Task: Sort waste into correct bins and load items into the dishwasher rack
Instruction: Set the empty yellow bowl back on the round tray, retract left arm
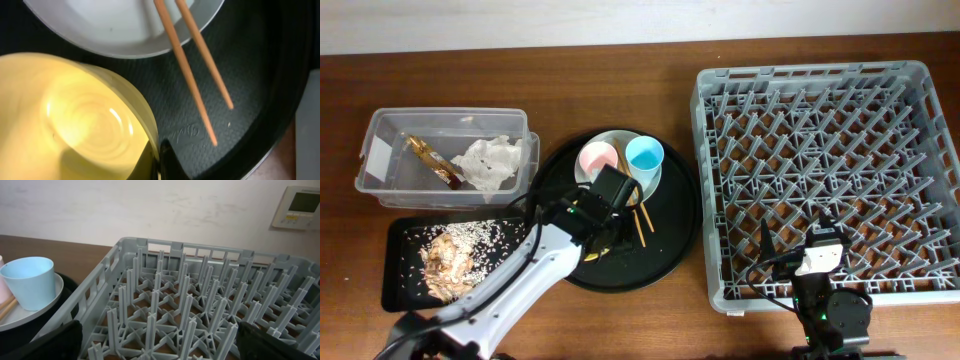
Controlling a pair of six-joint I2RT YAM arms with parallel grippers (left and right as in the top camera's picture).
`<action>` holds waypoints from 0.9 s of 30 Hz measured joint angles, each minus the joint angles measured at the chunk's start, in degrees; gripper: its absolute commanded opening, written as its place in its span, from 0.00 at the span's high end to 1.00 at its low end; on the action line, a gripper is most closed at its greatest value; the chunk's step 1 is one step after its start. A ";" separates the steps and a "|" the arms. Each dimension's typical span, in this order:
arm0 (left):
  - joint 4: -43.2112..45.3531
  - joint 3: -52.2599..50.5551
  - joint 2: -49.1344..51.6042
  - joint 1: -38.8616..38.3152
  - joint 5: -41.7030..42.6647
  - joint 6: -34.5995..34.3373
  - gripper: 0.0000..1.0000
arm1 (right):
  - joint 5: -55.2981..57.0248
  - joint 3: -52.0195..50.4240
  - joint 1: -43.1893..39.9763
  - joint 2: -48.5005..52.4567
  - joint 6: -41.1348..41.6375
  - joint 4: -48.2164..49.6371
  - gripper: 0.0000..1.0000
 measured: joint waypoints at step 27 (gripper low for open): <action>-7.93 21.73 -3.67 44.06 -32.15 3.08 0.01 | 0.00 0.00 0.00 0.00 0.00 0.02 0.02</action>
